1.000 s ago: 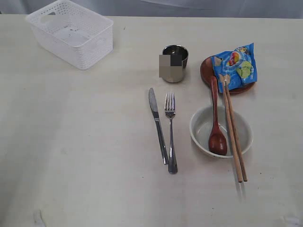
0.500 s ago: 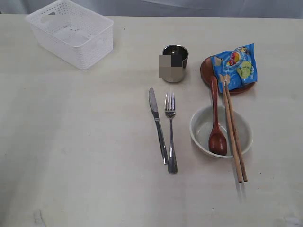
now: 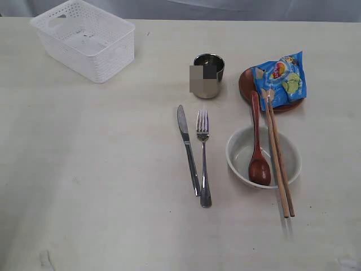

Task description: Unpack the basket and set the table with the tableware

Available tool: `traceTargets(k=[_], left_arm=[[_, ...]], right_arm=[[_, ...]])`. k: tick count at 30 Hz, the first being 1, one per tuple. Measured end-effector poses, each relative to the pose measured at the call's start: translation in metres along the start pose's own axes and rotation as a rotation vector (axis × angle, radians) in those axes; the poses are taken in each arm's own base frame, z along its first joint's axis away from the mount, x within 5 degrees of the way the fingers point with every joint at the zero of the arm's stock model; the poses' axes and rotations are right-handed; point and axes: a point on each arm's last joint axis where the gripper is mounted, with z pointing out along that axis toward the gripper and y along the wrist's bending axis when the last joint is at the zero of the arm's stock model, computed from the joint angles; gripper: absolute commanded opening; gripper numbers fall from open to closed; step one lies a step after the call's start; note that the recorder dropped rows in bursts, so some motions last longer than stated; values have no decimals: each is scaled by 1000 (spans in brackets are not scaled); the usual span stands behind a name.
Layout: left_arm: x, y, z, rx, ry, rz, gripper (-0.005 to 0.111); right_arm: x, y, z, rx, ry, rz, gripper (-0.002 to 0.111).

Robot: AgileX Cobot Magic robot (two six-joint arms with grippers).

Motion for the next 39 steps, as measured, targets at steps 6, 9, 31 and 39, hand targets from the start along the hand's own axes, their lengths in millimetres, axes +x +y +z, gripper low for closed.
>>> traceTargets(k=[6,9,31,39], left_arm=[[0,0,0,0,0,0,1],[0,0,0,0,0,0,1],[15,7,-13,13,-49,193,1],[10,7,-31,1,-153,304,1]], right_arm=[[0,0,0,0,0,-2,0],[0,0,0,0,0,-2,0],[0,0,0,0,0,0,0],[0,0,0,0,0,0,0]])
